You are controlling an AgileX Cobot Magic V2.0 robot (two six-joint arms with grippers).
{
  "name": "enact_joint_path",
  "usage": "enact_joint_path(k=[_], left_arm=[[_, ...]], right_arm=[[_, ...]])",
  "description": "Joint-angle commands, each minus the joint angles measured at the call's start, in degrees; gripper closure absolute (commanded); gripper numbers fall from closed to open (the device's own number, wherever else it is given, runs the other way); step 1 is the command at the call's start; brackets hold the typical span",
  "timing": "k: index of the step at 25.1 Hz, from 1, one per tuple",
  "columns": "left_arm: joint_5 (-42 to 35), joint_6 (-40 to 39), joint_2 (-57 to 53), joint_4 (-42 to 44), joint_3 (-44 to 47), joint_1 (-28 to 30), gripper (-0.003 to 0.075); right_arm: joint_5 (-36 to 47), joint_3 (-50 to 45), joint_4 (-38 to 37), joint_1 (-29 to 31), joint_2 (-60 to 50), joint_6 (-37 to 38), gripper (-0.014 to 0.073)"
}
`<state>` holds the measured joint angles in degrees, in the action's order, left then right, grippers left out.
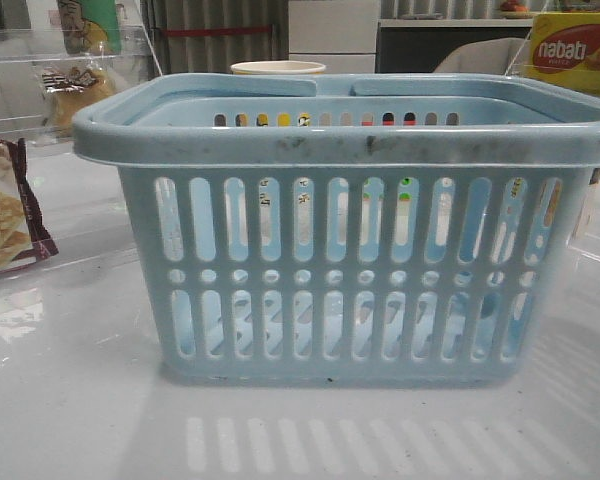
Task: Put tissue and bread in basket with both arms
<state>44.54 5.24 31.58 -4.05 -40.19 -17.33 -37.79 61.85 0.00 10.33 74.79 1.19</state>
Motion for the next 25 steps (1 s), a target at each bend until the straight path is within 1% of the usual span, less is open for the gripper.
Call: enact_joint_path(k=[1, 4, 7, 11, 13, 14, 15, 17, 20, 22, 25], left_arm=[[-3.9, -0.2, 0.5, -0.7, -1.6, -0.3, 0.0216], [-3.9, -0.2, 0.5, -0.7, -1.6, -0.3, 0.0216], [-3.9, -0.2, 0.5, -0.7, -1.6, -0.3, 0.0216], [-3.9, -0.2, 0.5, -0.7, -1.6, -0.3, 0.0216], [-3.9, -0.2, 0.5, -0.7, -1.6, -0.3, 0.0216], [-3.9, -0.2, 0.5, -0.7, -1.6, -0.3, 0.0216], [-3.9, -0.2, 0.5, -0.7, -1.6, -0.3, 0.0216], [-4.0, -0.2, 0.5, -0.7, -1.6, -0.3, 0.0216], [-4.0, -0.2, 0.5, -0.7, -1.6, -0.3, 0.0216], [-4.0, -0.2, 0.5, -0.7, -1.6, -0.3, 0.0216], [-4.0, -0.2, 0.5, -0.7, -1.6, -0.3, 0.0216]], right_arm=[[1.6, 6.3, -1.7, 1.3, 4.5, 0.3, 0.0041], [1.3, 11.0, -4.5, 1.5, 11.0, 0.3, 0.0043], [0.3, 15.8, -5.7, 1.5, 16.6, 0.3, 0.0043], [1.4, 20.4, -6.7, 1.5, 22.8, 0.3, 0.0043], [2.4, 22.1, -7.4, 1.5, 25.1, 0.3, 0.0060], [2.5, 22.6, -7.6, 1.5, 26.0, 0.3, 0.0083], [2.8, 23.1, -8.0, 1.5, 26.7, 0.3, 0.0127], [3.5, 23.8, -8.5, 1.5, 27.9, 0.3, 0.0254], [3.5, 24.3, -8.5, 1.5, 27.5, 0.3, 0.0399], [2.9, 24.3, -8.3, 1.3, 26.1, 0.3, 0.0449], [0.7, 24.3, -7.0, 0.6, 22.4, 0.3, 0.0451]])
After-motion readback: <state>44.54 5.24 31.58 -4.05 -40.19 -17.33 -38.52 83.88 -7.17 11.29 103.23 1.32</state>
